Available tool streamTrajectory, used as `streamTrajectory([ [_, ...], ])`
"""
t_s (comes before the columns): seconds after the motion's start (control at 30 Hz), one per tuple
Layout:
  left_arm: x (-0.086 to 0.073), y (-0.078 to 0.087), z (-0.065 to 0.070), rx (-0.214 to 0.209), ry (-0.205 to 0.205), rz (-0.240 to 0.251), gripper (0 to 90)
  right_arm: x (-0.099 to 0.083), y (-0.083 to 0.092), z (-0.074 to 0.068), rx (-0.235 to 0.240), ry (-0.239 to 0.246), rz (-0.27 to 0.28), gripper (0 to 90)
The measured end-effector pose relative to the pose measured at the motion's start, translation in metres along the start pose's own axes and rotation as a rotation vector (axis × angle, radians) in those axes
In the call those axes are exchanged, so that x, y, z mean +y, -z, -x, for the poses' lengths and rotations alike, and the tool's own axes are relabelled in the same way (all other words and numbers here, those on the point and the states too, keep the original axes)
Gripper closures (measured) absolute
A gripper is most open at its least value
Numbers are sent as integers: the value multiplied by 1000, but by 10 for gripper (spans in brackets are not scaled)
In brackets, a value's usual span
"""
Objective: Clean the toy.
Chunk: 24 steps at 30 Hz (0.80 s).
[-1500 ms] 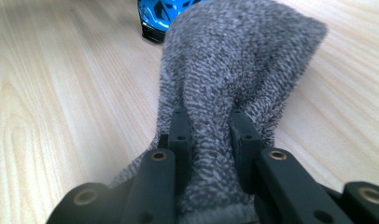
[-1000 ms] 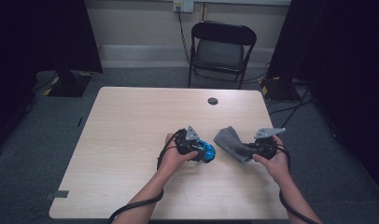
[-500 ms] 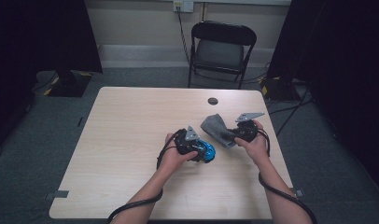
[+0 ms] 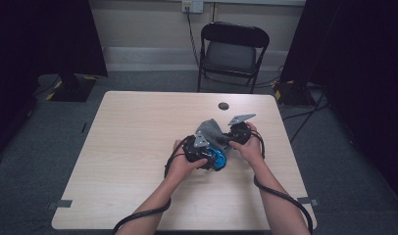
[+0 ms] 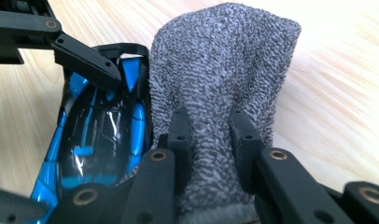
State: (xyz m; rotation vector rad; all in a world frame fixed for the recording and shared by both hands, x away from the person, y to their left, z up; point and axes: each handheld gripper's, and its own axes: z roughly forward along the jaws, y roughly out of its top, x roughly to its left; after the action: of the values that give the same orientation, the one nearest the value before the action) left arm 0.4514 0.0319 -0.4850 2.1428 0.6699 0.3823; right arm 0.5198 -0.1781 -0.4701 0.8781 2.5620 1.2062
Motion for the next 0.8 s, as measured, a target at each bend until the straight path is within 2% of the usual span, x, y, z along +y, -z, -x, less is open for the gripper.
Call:
streamTrajectory([
  [0.07,0,0,0,0,0,0,169,3,-8,-3,-2,17,-19,742],
  [0.4,0,0,0,-2,9,3,164,5,-32,-7,-1,18,-37,725],
  [0.63,-1,0,0,-1,16,14,164,6,-34,-8,12,53,-56,731],
  [0.8,-1,-1,0,3,13,10,164,4,-34,-9,9,53,-47,731],
])
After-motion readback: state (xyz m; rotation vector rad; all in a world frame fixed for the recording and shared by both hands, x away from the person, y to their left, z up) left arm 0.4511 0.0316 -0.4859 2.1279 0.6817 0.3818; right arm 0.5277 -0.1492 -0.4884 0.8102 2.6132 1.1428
